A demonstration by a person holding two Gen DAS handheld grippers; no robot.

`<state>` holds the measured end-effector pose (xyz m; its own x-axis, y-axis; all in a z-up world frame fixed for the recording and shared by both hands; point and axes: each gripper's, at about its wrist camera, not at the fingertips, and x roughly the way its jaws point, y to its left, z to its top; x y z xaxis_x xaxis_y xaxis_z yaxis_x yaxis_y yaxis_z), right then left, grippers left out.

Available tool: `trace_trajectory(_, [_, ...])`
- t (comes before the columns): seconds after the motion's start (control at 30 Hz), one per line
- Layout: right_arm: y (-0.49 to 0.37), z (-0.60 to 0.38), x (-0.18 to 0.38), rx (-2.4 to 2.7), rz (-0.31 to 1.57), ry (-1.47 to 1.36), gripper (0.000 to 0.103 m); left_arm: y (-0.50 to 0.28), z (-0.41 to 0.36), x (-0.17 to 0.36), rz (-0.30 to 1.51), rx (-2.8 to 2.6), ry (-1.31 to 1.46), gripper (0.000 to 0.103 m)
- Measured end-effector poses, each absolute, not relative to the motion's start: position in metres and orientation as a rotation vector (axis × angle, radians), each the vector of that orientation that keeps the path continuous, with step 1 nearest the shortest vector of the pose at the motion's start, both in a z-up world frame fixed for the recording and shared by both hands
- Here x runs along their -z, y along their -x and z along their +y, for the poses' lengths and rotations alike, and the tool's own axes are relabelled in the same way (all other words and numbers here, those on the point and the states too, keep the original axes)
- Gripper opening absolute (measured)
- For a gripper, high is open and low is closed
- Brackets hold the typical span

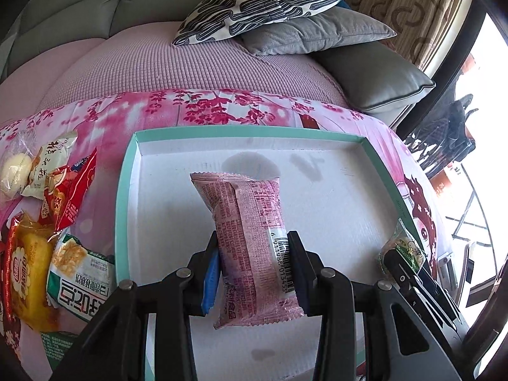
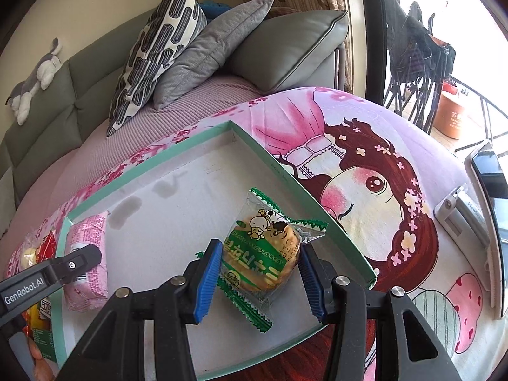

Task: Organize snacks
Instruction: 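Carry the pink bag and green-wrapped cookie over the mint-green tray with both grippers, then open both grippers to drop the pink bag and cookie into the tray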

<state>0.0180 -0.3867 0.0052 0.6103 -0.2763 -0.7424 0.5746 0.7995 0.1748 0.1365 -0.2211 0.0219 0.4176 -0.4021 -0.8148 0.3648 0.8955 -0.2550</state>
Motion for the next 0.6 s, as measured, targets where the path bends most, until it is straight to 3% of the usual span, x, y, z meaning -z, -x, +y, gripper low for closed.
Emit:
trace_trajectory(0.33, [-0.019,-0.385,-0.004,0.515,0.786,-0.404,0.052,-0.135,-0.222,-0.011,1.055,0.47,0.043,0.042])
trace_trajectory(0.6, [-0.02,-0.384,-0.005,0.513,0.79,-0.398,0.056,-0.134,-0.225,-0.009,1.069,0.459,0.005,0.05])
